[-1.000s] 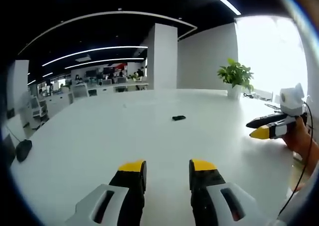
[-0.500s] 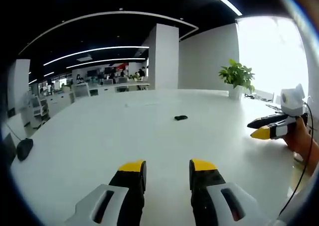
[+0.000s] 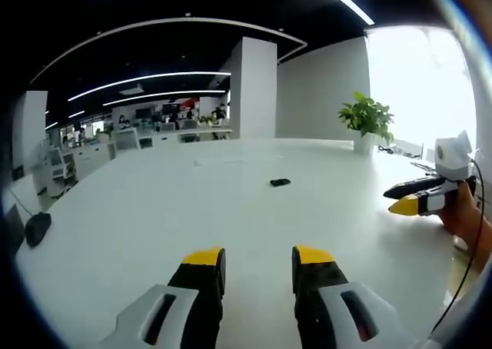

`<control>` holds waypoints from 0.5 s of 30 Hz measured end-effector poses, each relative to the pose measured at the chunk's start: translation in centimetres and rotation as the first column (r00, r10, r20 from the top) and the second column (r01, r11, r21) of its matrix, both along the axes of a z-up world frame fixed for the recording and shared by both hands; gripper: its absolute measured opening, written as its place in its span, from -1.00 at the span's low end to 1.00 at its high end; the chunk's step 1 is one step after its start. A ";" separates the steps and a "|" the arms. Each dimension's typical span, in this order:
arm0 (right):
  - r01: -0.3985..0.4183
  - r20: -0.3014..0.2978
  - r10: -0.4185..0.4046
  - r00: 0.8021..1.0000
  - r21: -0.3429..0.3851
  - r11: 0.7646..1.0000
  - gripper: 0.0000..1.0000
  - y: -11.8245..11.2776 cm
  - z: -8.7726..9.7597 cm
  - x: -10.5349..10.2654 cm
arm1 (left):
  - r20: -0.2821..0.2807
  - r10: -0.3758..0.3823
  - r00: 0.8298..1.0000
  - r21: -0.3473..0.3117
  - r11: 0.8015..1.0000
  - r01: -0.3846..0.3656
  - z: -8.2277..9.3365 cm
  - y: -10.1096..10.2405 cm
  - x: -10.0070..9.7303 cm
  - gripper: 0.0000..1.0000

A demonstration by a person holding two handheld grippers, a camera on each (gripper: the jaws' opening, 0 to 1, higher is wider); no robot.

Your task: Snap the two parts of the plastic buckle together until the buckle closes and remains connected.

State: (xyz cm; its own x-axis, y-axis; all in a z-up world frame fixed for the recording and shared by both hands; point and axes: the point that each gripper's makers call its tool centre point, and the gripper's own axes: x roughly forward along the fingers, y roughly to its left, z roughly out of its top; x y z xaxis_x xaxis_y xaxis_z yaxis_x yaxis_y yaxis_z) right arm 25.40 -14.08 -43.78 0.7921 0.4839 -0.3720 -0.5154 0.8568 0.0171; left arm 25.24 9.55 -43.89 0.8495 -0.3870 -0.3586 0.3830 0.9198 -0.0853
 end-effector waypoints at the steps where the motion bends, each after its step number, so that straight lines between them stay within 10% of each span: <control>1: 0.001 0.001 -0.001 1.000 0.000 1.000 -0.20 0.0 0.0 0.0 | 0.000 0.000 1.000 0.000 1.000 0.000 0.0 0.0 0.0 -0.31; 15: 0.001 -0.003 -0.001 1.000 0.001 1.000 -0.20 0.0 -0.1 0.1 | -0.004 0.000 1.000 0.001 1.000 0.000 -0.2 -0.1 0.0 -0.31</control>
